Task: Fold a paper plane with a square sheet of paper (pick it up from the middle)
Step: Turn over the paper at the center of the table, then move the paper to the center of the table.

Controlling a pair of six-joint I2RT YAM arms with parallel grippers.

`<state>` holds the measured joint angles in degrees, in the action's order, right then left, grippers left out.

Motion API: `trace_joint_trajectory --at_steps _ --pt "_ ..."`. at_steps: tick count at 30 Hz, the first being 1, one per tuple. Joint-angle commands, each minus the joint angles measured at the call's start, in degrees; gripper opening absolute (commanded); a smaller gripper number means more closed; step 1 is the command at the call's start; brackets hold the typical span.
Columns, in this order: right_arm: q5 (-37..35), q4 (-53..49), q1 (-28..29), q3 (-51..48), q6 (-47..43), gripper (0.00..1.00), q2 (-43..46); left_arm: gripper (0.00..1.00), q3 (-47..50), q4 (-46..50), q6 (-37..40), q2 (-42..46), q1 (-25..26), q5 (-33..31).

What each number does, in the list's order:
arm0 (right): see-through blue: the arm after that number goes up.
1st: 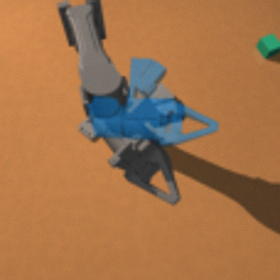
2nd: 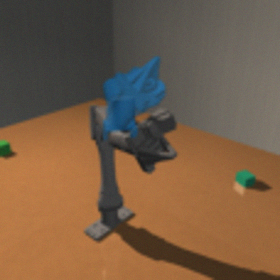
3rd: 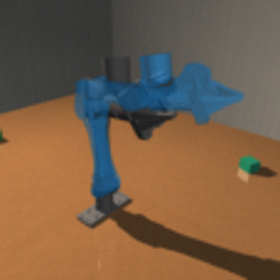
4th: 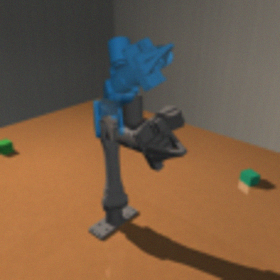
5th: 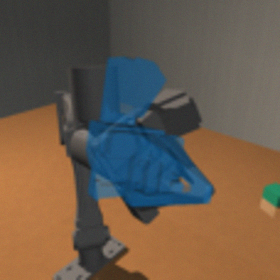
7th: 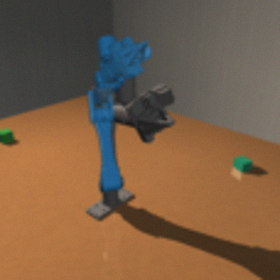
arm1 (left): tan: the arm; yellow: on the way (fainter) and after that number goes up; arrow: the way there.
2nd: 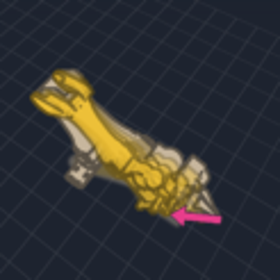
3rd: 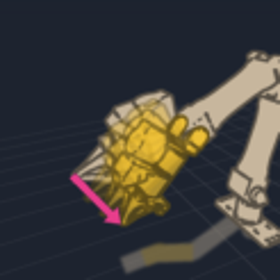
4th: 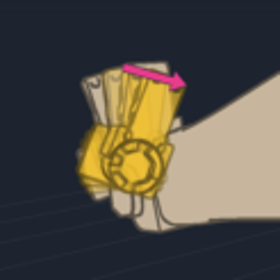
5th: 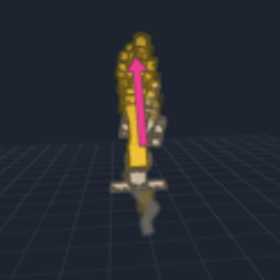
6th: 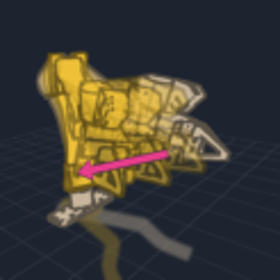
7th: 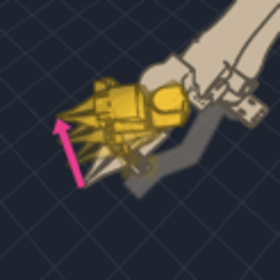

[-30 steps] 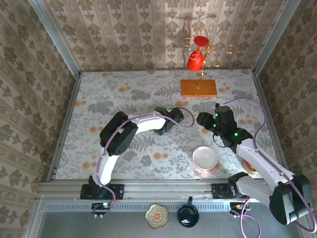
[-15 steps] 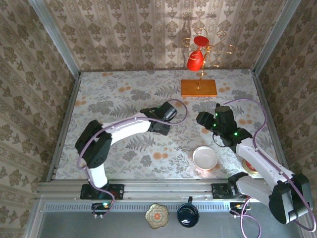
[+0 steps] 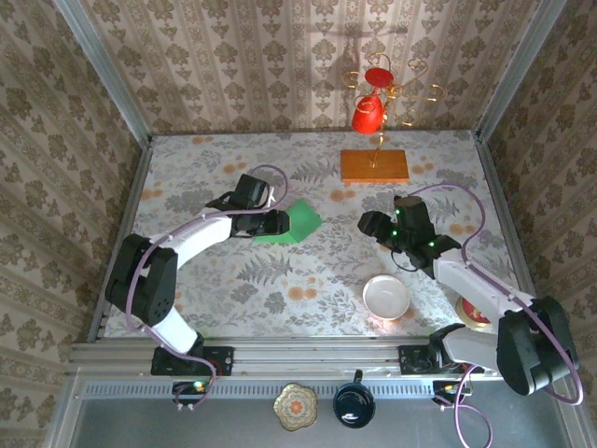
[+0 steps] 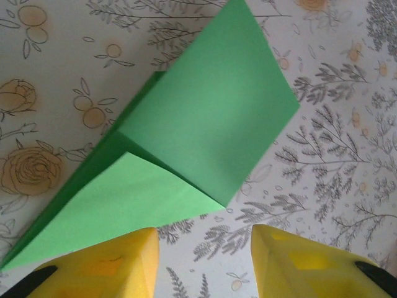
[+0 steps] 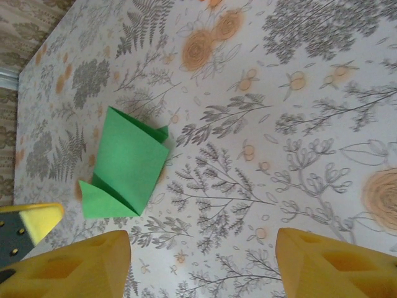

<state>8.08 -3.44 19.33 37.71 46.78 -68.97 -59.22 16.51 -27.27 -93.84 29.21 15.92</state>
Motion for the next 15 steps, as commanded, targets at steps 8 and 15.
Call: trace_joint_trajectory --at_steps 8,15 --pt "3.26 5.92 4.53 2.83 4.51 0.66 -7.37 0.44 -4.2 -2.06 1.75 -9.51 -2.76 6.08" --pt "2.9 5.77 6.94 4.71 7.62 0.66 -11.82 0.42 -4.68 -0.49 -0.51 -12.44 -4.78 4.78"
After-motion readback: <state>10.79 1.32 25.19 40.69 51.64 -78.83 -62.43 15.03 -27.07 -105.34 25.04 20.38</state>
